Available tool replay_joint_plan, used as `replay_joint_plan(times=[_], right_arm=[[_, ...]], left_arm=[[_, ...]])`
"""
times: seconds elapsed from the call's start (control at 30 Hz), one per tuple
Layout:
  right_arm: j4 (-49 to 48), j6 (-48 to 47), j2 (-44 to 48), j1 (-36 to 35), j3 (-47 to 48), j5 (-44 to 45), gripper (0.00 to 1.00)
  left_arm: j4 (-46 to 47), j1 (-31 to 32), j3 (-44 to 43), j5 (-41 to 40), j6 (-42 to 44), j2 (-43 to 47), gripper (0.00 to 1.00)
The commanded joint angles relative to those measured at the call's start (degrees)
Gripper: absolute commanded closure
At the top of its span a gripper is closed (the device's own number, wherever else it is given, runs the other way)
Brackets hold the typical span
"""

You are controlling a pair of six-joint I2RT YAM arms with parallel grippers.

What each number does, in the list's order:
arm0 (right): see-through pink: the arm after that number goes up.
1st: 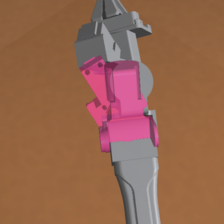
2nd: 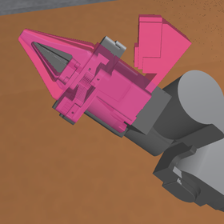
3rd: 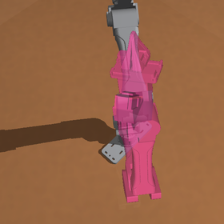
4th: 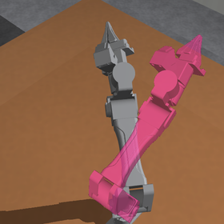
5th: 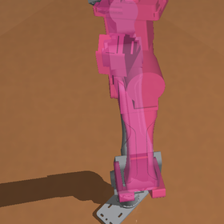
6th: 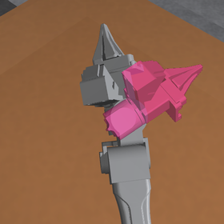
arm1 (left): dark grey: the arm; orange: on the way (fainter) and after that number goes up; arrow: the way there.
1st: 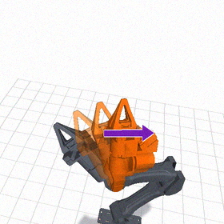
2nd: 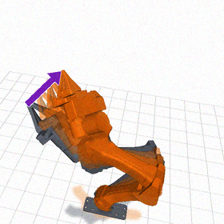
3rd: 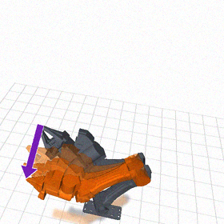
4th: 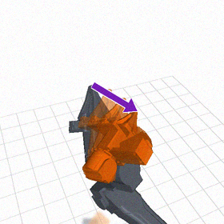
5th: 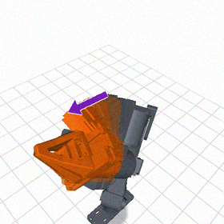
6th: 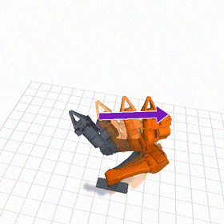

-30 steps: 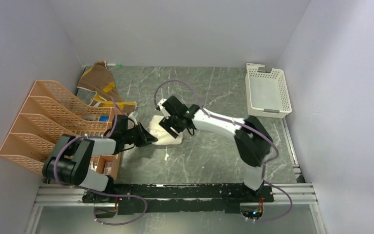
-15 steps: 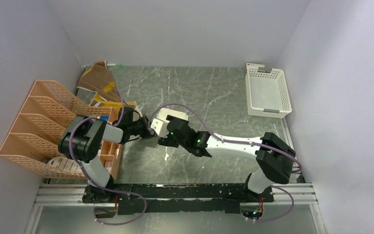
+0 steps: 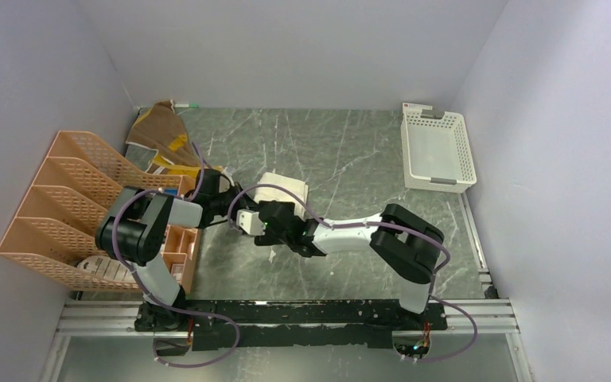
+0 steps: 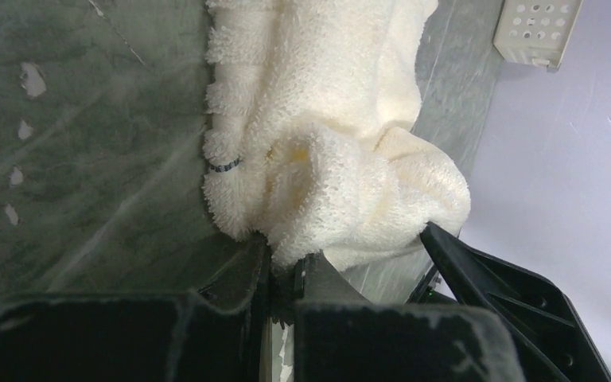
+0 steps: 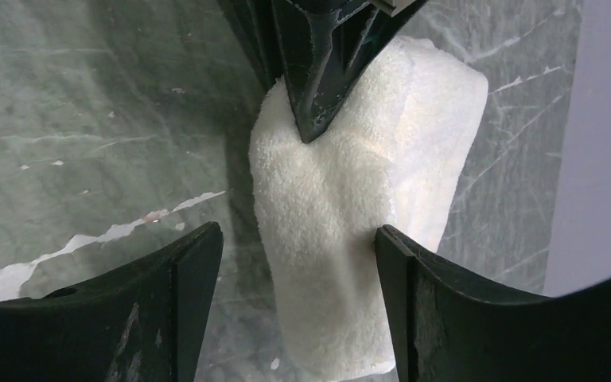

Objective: Roll the towels
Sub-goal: Roll the towel at the center of the board.

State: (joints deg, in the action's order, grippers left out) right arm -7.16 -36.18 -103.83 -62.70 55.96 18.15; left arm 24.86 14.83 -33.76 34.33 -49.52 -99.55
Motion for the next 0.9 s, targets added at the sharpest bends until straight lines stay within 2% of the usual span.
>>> replay_joint_plan(times=[0.0, 0.2, 0.37, 0.43, 0.53, 0.67, 0.77, 0.87], right_arm=[[-8.8, -3.7, -2.2, 0.5, -1.0, 3.3, 0.29], [-12.7, -6.2, -6.9, 1.4, -0.3, 6.4, 0.29], [-9.5, -2.1, -7.7, 3.5, 1.0, 1.8, 0.34], [-6.6, 0.6, -7.3, 4.9, 1.9, -2.3, 0.42], [-2.3, 4.3, -7.3, 8.1, 4.0, -8.0, 0.61], [0.1, 6.3, -8.3, 11.5, 5.4, -11.2, 0.99], [2.6, 7.0, -9.0, 12.3, 7.5, -14.5, 1.00], [6.8, 8.2, -9.4, 13.7, 10.4, -22.5, 1.00]], left_arm=[[-2.3, 0.1, -1.7, -1.2, 2.3, 0.6, 0.93], [-3.7, 0.0, -2.4, 0.2, 3.4, 1.4, 0.93], [-5.4, 0.0, -3.0, 0.4, 4.5, 2.1, 0.93], [-5.6, 0.0, -3.0, 0.5, 4.5, 2.2, 0.93], [-5.7, -0.1, -2.9, 0.7, 4.5, 2.7, 0.93], [-6.2, -0.2, -2.9, 0.7, 4.8, 3.3, 0.93], [-6.7, -0.2, -3.0, 0.7, 5.0, 3.7, 0.93], [-7.4, -0.7, -3.3, 1.4, 5.1, 4.2, 0.93]])
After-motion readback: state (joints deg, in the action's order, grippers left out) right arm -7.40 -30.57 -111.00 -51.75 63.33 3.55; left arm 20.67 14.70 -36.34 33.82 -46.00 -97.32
